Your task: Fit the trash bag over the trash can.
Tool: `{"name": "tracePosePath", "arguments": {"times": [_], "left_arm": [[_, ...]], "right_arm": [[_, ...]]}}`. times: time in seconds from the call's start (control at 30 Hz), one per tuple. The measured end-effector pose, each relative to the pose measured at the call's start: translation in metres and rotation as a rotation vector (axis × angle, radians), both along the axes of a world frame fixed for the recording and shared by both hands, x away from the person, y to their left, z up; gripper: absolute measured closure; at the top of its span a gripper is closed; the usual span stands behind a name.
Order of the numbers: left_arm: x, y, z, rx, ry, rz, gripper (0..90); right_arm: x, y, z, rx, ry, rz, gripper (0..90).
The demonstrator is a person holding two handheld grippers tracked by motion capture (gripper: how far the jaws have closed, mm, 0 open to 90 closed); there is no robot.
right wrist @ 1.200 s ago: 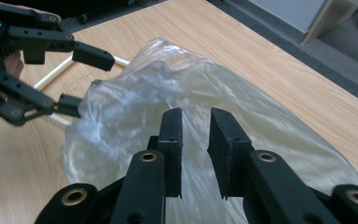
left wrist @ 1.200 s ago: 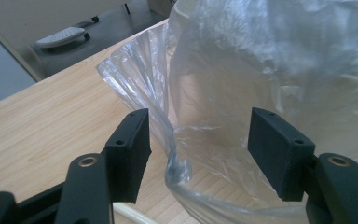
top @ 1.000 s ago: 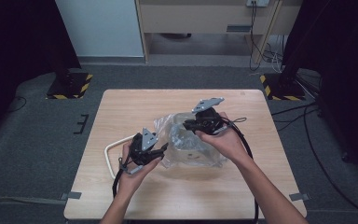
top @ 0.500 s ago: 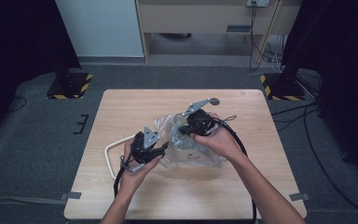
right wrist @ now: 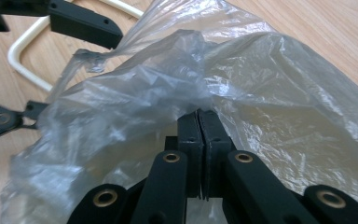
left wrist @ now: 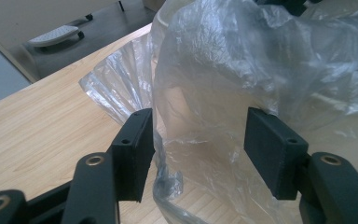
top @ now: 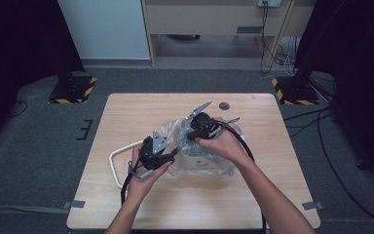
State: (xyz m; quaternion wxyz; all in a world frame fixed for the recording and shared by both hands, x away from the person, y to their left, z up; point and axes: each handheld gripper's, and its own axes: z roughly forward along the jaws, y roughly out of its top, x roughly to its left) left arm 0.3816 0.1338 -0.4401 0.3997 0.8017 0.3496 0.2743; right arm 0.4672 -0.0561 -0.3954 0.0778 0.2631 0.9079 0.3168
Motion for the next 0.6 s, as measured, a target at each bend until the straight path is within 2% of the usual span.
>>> {"name": "tracePosePath", "arguments": {"times": [0.6], "left_arm": [[-0.001, 0.000, 0.001, -0.003, -0.001, -0.003, 42.2]], "right_arm": [[0.017, 0.010, -0.019, -0.045, 0.037, -0.053, 84.7]]}}
